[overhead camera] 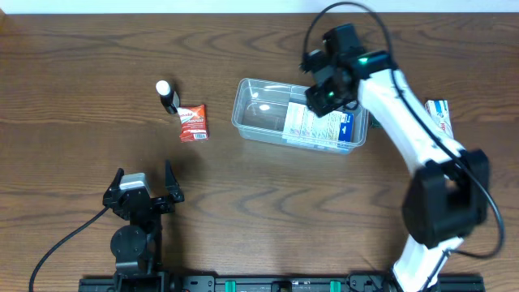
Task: Pack container
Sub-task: 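Push the blue box down flat in the container, open and withdraw right gripper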
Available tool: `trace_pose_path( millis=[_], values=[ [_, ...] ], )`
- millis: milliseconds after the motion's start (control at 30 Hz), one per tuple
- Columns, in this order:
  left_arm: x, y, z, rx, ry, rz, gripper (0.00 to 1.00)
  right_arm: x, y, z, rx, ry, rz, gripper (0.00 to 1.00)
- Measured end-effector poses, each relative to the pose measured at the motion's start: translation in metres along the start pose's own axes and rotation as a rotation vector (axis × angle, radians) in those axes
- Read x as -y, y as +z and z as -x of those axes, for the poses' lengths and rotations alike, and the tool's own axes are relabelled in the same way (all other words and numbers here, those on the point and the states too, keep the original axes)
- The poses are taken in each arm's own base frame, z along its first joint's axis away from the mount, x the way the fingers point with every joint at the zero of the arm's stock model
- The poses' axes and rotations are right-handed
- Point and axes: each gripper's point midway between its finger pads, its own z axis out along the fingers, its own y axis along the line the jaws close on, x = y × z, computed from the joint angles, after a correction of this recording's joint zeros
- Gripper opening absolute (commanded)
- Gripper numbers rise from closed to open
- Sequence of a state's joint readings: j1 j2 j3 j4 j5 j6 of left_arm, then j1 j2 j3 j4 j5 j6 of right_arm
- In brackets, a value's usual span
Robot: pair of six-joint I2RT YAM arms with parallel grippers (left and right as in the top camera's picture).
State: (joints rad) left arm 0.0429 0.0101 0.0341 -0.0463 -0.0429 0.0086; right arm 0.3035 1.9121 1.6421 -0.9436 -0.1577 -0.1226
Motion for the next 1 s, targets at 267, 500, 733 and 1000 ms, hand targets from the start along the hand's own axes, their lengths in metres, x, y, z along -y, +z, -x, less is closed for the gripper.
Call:
trace_pose_path(
  millis=[267,500,733,1000],
  values=[
    [0.0,0.0,0.0,0.0,0.0,0.0,0.98,0.061,-0.097,-0.026,0.058,0.384,-0.178,0.25],
    [0.0,0.0,0.0,0.0,0.0,0.0,0.98,0.079,-0.076,-0.054,-0.027,0.516,-0.193,0.11],
    [0.0,0.0,0.0,0.0,0.0,0.0,0.98,0.08,-0.041,-0.074,-0.062,0.599,-0.167,0.36],
    [0.0,0.0,0.0,0.0,0.0,0.0,0.98,0.08,-0.008,-0.086,-0.05,0.645,-0.149,0.34]
  ],
)
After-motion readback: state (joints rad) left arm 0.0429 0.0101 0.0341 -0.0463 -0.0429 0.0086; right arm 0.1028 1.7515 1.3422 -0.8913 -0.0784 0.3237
